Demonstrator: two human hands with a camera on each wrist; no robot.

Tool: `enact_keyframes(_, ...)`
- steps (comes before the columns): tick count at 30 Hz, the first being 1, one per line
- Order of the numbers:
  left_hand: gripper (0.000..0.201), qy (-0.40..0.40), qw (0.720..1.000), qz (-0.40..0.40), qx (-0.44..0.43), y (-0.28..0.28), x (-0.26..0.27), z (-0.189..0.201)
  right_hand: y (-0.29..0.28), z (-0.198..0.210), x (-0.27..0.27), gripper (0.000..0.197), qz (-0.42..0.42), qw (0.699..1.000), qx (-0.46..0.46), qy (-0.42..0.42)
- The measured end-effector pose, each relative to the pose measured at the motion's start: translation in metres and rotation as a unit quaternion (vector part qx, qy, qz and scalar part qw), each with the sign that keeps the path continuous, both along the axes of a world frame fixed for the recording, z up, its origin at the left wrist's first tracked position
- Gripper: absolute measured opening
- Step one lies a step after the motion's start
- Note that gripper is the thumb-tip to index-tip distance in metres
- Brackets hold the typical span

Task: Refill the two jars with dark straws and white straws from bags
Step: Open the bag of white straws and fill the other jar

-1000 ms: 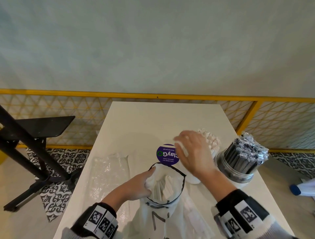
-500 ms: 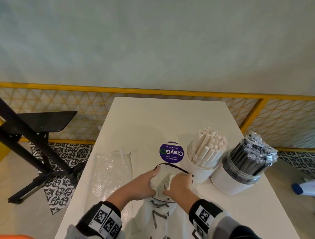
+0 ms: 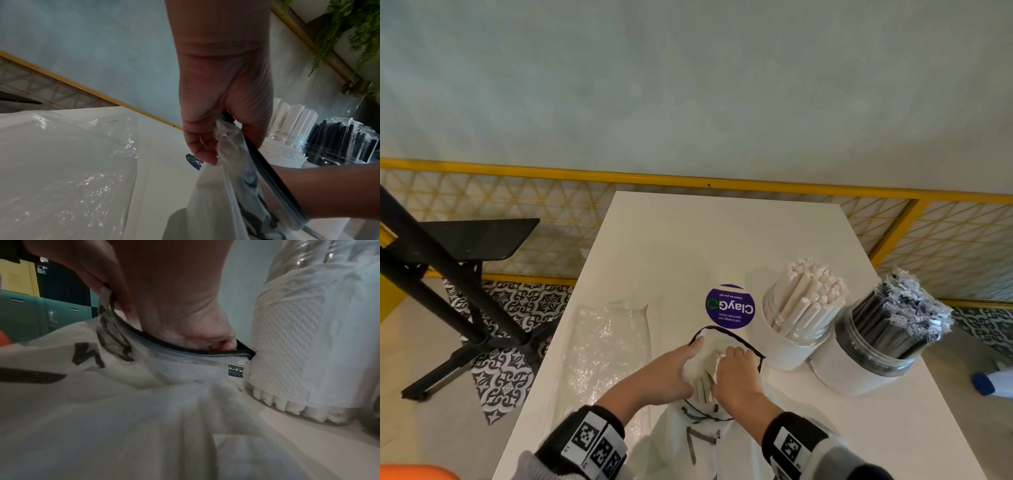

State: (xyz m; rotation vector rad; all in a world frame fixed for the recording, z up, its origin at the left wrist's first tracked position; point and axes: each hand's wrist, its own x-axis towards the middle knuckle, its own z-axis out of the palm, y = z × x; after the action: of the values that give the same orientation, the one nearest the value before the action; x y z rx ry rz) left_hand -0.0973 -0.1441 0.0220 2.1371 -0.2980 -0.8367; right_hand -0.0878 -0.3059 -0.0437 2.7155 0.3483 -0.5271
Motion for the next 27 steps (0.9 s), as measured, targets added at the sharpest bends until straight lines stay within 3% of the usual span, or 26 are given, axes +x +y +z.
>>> enact_keyframes(6,0.089,0.005,1.000,0.005,0.004,0.003,-0.001,-0.001,0.001,0.005,0.002,0.053,-0.043,0.998,0.009,0.034)
enact_keyframes(10,0.088,0.015,1.000,0.015,0.012,0.005,-0.003,-0.001,-0.003,0.015,0.004,0.053,-0.104,0.987,0.119,0.029)
enact_keyframes(12,0.088,0.018,1.000,0.015,0.018,0.005,-0.003,0.001,-0.006,0.026,0.006,0.044,-0.130,0.969,0.210,0.011)
enact_keyframes(13,0.088,0.020,1.000,0.014,0.018,0.005,-0.002,0.000,-0.008,0.032,0.006,0.037,-0.147,0.949,0.278,0.003)
enact_keyframes(15,0.088,0.024,0.999,0.014,0.018,0.005,0.000,-0.003,-0.013,0.045,0.005,0.028,-0.187,0.881,0.435,0.000)
enact_keyframes(17,0.088,0.024,0.999,0.013,0.024,0.003,0.002,-0.004,-0.017,0.062,0.002,0.024,-0.208,0.822,0.530,0.004)
enact_keyframes(21,0.086,0.015,0.999,0.000,0.042,-0.001,0.003,-0.004,-0.025,0.115,-0.002,0.015,-0.210,0.732,0.648,-0.030)
enact_keyframes(27,0.087,0.036,0.999,-0.007,0.023,-0.001,0.004,-0.009,-0.063,0.222,0.009,0.020,-0.157,0.588,0.773,-0.178)
